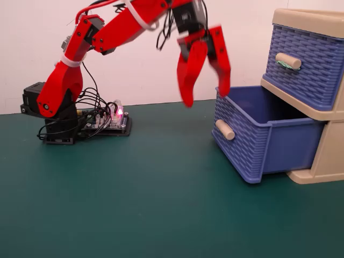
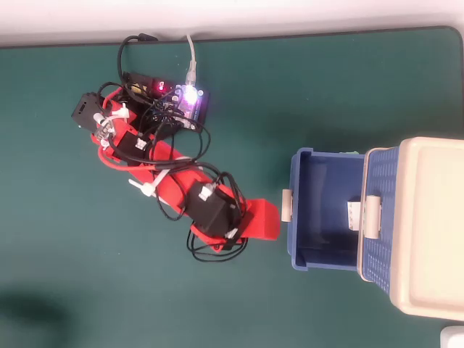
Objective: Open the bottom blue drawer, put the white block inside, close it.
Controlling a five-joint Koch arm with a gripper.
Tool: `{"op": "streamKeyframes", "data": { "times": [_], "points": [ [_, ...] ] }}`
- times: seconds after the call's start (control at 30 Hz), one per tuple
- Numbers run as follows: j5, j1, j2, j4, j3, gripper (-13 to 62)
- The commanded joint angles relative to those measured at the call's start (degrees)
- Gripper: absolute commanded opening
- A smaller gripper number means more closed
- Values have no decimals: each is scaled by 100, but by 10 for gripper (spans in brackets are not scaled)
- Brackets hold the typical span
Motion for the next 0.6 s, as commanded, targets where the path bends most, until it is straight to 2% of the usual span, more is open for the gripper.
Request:
{"op": "streamKeyframes", "data": {
  "times": [0.0, 0.57],
  "points": [
    [-62, -79, -62, 62, 18, 340],
    [185, -861, -1055, -2426, -53, 342]
  ]
}}
